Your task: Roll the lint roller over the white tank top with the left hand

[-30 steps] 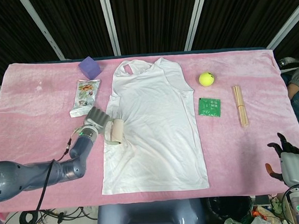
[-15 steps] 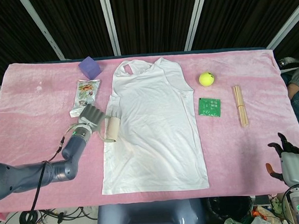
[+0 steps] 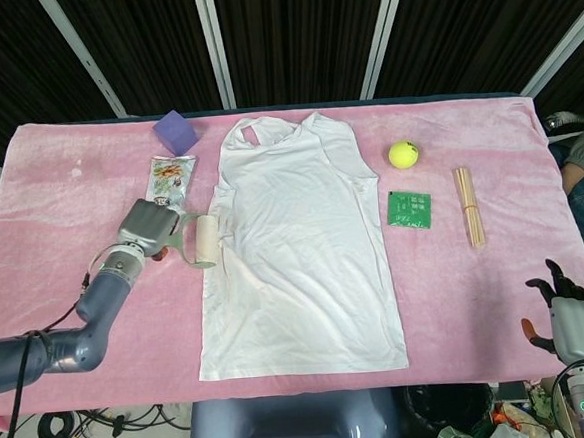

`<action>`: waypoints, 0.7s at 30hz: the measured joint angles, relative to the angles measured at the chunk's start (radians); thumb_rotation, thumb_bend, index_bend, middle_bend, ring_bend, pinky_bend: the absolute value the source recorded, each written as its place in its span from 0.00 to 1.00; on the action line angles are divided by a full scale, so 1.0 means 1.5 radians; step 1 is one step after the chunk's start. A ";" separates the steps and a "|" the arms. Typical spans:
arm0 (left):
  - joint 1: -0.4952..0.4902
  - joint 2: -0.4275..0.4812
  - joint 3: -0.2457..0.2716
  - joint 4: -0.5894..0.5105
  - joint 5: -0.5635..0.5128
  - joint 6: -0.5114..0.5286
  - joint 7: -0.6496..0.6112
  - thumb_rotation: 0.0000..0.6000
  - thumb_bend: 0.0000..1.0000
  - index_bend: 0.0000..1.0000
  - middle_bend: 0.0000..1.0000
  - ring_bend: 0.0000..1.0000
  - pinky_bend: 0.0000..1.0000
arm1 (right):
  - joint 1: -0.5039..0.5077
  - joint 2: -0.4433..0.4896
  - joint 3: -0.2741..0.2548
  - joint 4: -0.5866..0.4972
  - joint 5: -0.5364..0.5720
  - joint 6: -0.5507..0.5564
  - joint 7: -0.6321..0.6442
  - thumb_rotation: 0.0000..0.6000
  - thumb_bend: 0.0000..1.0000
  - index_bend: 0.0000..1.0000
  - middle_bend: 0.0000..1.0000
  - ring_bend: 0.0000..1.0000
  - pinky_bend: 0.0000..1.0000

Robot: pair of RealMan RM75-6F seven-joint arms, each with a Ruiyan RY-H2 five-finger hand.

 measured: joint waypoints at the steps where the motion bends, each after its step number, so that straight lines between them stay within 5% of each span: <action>1: 0.016 0.009 0.000 -0.003 0.025 0.004 -0.022 1.00 0.59 0.75 0.73 0.55 0.72 | 0.000 0.000 0.000 0.000 0.001 0.001 -0.001 1.00 0.28 0.30 0.03 0.16 0.20; 8: 0.113 0.030 0.012 0.018 0.209 0.018 -0.154 1.00 0.59 0.75 0.72 0.55 0.72 | -0.001 -0.001 0.003 -0.002 0.007 0.005 -0.007 1.00 0.28 0.30 0.03 0.16 0.20; 13: 0.168 0.005 0.020 0.101 0.339 0.016 -0.250 1.00 0.59 0.75 0.72 0.55 0.72 | 0.000 -0.002 0.005 -0.002 0.015 0.005 -0.012 1.00 0.28 0.30 0.03 0.16 0.20; 21: 0.216 -0.043 0.020 0.218 0.435 -0.013 -0.335 1.00 0.59 0.75 0.72 0.55 0.72 | 0.000 -0.002 0.005 -0.002 0.016 0.005 -0.012 1.00 0.28 0.30 0.03 0.16 0.20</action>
